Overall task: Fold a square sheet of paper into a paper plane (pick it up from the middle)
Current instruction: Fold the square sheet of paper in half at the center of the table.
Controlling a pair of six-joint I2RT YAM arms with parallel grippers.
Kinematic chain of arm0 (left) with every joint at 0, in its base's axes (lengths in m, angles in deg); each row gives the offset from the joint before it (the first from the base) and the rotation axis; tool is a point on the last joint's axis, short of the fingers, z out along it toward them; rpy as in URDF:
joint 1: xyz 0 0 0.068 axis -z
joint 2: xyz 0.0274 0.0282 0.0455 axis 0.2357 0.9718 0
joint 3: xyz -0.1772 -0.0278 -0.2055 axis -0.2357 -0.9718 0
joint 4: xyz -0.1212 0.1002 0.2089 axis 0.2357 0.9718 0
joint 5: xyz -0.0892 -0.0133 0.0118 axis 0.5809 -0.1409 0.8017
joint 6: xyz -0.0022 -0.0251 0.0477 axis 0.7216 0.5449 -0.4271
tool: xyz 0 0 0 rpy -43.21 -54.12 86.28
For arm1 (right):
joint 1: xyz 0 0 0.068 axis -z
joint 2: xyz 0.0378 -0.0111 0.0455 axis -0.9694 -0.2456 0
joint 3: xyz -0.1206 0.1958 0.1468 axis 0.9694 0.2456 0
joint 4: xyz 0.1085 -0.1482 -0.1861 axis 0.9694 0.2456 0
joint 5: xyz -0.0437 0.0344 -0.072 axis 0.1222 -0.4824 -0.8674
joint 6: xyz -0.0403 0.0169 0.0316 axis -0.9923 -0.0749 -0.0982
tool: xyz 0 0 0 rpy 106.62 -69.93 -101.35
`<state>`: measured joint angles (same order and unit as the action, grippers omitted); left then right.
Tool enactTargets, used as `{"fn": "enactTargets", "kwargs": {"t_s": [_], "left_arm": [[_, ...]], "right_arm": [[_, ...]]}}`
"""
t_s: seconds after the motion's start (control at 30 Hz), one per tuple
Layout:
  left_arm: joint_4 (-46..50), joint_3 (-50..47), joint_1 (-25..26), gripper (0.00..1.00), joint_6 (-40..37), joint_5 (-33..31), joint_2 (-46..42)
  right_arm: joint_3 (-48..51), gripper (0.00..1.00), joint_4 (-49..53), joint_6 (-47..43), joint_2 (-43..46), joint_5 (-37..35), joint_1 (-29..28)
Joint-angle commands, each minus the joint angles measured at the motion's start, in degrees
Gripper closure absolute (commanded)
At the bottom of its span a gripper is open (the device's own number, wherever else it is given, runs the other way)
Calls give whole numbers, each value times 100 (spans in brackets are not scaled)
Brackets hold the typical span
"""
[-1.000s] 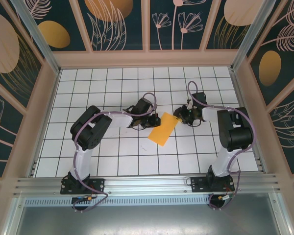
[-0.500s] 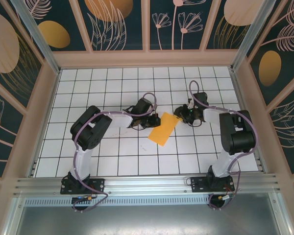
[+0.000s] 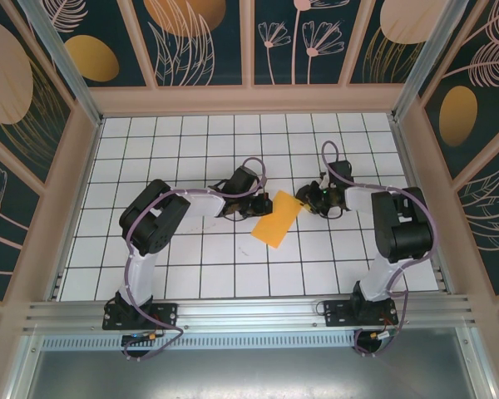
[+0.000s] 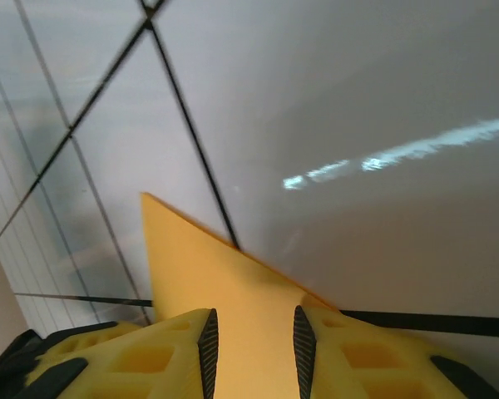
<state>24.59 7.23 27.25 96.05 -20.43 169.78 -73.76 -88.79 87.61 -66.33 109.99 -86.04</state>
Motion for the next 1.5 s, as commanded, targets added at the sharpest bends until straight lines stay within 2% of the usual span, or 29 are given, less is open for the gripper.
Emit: {"fn": "enactTargets", "kwargs": {"t_s": [0.0,0.27,0.43,0.77,1.07,1.3,1.47], "left_arm": [[854,-236,42,100,-133,-191,308],[867,-201,42,100,-102,-217,296],[875,-218,43,100,-102,-219,290],[879,-192,38,100,-108,-192,297],[893,-192,40,100,-119,-191,295],[918,-201,38,100,-135,-204,280],[842,-230,40,99,-76,-224,245]], "right_arm": [[169,66,-35,146,-130,-177,49],[188,65,-54,163,499,404,51],[396,64,-67,310,881,481,-119],[917,64,-346,603,578,211,-255],[453,63,-31,593,1056,162,-244],[163,64,3,514,740,342,-187],[103,64,544,478,1030,-380,-83]]}}
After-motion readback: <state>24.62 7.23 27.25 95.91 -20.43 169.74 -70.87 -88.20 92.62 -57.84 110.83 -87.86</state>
